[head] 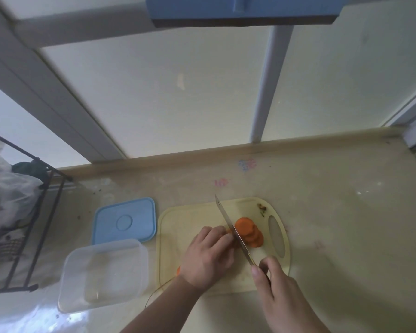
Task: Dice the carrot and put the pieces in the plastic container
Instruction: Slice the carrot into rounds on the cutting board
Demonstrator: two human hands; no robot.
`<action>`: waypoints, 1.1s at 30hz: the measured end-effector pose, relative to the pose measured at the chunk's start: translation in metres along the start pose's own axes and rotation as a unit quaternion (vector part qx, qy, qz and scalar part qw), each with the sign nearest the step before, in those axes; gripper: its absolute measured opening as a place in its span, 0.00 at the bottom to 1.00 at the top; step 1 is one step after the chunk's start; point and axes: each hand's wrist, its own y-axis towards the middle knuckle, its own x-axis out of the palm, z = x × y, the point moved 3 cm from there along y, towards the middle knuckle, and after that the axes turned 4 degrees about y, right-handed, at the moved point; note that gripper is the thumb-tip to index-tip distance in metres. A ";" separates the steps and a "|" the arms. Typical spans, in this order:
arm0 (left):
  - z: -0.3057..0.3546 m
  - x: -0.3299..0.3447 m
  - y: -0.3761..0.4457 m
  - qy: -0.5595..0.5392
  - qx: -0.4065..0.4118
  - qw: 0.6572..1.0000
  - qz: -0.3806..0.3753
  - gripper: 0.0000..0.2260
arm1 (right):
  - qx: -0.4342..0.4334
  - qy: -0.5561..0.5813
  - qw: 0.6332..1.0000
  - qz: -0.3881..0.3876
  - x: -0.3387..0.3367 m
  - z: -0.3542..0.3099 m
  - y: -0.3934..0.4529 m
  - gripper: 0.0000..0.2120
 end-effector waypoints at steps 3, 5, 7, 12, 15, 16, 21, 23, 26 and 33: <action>-0.001 0.003 -0.002 -0.010 -0.006 1.000 0.001 0.09 | -0.002 -0.013 1.000 0.005 0.002 0.002 -0.002 0.12; -0.003 0.005 -0.004 -0.024 -0.005 1.000 0.004 0.10 | -0.007 -0.022 1.000 0.002 0.004 0.002 -0.002 0.12; -0.004 0.006 -0.004 -0.029 -0.001 1.000 0.005 0.10 | -0.014 -0.025 1.000 -0.002 0.005 0.001 0.001 0.12; -0.003 0.007 -0.006 -0.029 0.006 1.000 0.006 0.10 | -0.030 -0.030 0.999 -0.028 0.010 -0.004 0.016 0.10; -0.002 0.005 -0.007 -0.039 0.017 0.999 0.007 0.12 | -0.035 -0.031 0.999 -0.021 0.019 -0.010 0.037 0.10; -0.002 0.005 -0.006 -0.040 0.018 0.999 0.004 0.13 | -0.036 -0.036 0.999 -0.015 0.022 -0.011 0.043 0.10; -0.004 0.004 -0.003 -0.033 0.008 0.999 0.012 0.13 | -0.005 -0.036 0.999 -0.013 0.023 0.005 0.021 0.08; -0.003 0.005 -0.004 -0.027 0.013 1.000 0.009 0.09 | 0.033 -0.049 0.998 0.014 0.017 0.014 0.000 0.10; -0.002 0.005 -0.006 -0.022 0.011 1.000 0.008 0.08 | 0.037 -0.031 0.998 0.036 0.013 0.021 -0.006 0.13; -0.002 0.003 -0.005 -0.015 0.010 1.000 0.003 0.09 | -0.002 -0.011 1.000 -0.022 0.023 0.018 0.029 0.09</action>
